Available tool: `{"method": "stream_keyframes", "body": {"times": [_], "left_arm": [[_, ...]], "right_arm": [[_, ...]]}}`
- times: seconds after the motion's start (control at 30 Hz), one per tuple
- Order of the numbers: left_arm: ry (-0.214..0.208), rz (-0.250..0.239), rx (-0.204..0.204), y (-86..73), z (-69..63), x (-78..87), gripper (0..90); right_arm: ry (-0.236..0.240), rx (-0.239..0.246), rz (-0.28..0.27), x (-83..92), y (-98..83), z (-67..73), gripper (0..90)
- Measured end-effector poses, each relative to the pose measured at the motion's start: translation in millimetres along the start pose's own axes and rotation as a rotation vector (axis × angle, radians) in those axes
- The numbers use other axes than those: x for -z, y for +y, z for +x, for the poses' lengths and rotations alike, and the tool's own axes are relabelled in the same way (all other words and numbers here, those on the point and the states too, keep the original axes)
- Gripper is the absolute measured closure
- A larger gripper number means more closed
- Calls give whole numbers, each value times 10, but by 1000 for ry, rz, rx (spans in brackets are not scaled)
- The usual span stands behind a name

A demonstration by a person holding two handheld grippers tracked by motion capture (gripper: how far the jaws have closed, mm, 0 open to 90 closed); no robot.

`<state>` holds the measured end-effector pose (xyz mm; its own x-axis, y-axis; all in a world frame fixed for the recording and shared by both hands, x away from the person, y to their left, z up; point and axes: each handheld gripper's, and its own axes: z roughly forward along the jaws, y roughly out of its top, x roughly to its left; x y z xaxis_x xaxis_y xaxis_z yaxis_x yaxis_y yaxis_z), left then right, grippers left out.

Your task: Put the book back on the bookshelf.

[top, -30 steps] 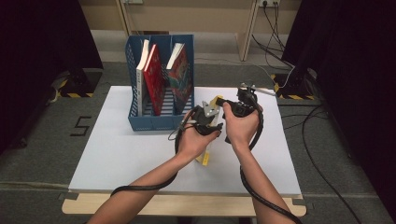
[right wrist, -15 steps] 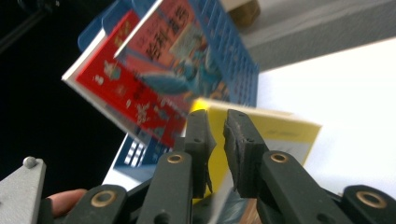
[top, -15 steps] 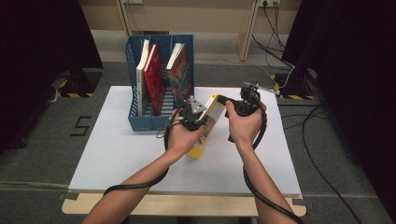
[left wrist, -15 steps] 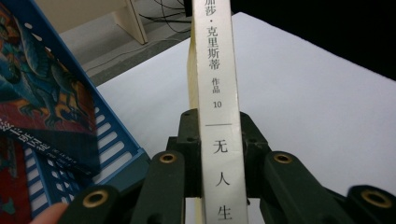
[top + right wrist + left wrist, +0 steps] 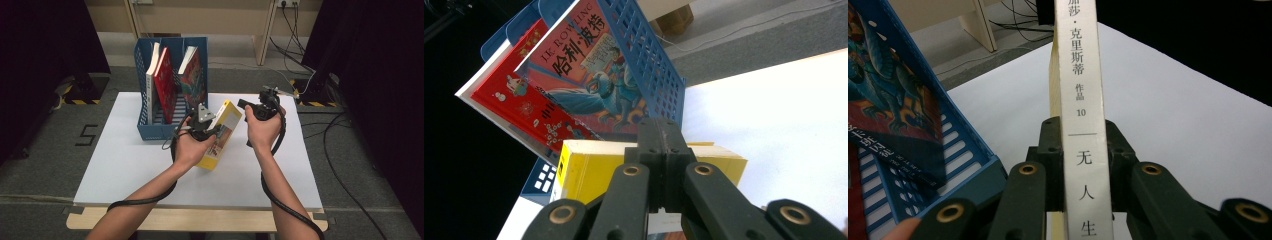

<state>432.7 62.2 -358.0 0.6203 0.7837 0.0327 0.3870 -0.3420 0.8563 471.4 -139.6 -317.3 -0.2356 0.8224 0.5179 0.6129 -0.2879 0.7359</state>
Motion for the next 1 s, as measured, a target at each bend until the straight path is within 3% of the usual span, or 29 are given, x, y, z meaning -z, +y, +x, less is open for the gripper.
{"method": "stream_keyframes", "body": {"times": [0.7,1.0], "left_arm": [[-10,2,-3,-3,1,22,751],[-23,24,-32,17,1,25,743]], "right_arm": [[37,35,2,-122,20,105,900],[43,31,11,-124,25,95,900]]}}
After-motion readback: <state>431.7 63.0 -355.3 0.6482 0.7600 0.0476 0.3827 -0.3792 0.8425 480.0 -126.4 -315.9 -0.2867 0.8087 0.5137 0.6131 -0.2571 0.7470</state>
